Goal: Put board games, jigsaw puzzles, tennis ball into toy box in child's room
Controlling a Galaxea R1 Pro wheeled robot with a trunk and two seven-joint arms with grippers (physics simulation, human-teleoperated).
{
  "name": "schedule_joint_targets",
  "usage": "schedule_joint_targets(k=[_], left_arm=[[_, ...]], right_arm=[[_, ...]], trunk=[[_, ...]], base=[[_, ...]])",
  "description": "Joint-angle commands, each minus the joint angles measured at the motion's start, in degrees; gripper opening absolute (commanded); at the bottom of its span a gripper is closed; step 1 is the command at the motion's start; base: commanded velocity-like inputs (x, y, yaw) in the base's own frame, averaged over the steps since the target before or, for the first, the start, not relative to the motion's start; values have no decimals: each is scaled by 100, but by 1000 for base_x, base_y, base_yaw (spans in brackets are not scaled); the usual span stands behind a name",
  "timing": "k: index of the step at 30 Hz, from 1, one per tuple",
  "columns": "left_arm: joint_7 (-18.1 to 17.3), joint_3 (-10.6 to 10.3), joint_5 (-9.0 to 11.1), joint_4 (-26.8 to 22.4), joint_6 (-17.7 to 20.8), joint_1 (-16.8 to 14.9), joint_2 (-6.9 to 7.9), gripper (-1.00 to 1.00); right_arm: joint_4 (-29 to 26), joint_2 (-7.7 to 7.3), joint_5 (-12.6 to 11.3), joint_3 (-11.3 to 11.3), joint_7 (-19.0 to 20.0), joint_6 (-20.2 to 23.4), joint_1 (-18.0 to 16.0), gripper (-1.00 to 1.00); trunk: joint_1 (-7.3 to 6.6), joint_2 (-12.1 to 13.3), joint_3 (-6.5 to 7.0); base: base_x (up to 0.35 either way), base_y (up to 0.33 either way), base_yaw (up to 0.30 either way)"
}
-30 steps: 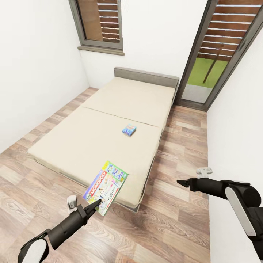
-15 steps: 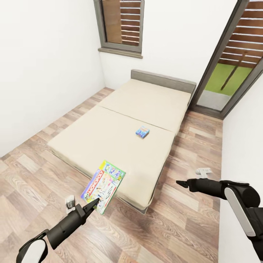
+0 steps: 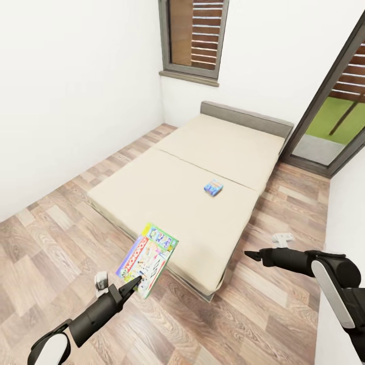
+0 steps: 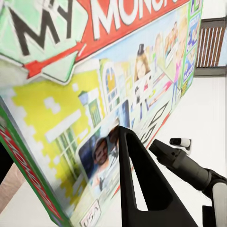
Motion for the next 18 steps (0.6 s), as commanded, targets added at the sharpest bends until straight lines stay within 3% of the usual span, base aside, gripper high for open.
schedule_joint_targets(k=[1, 12, 18], left_arm=[[-4, 6, 29, -7, 41, 9, -1, -100], [-77, 54, 40, -27, 16, 209, 11, -100], [-157, 62, 36, -21, 16, 238, 29, -100]], right_arm=[[-4, -1, 49, -8, 59, 22, -2, 100], [-4, -8, 50, -61, 64, 22, 6, 100], [-4, -9, 50, -61, 65, 22, 6, 100]], trunk=[[-20, 34, 18], [-261, 475, 294], [-261, 475, 341]], base=[[0, 0, 226], [0, 0, 192], [0, 0, 159]])
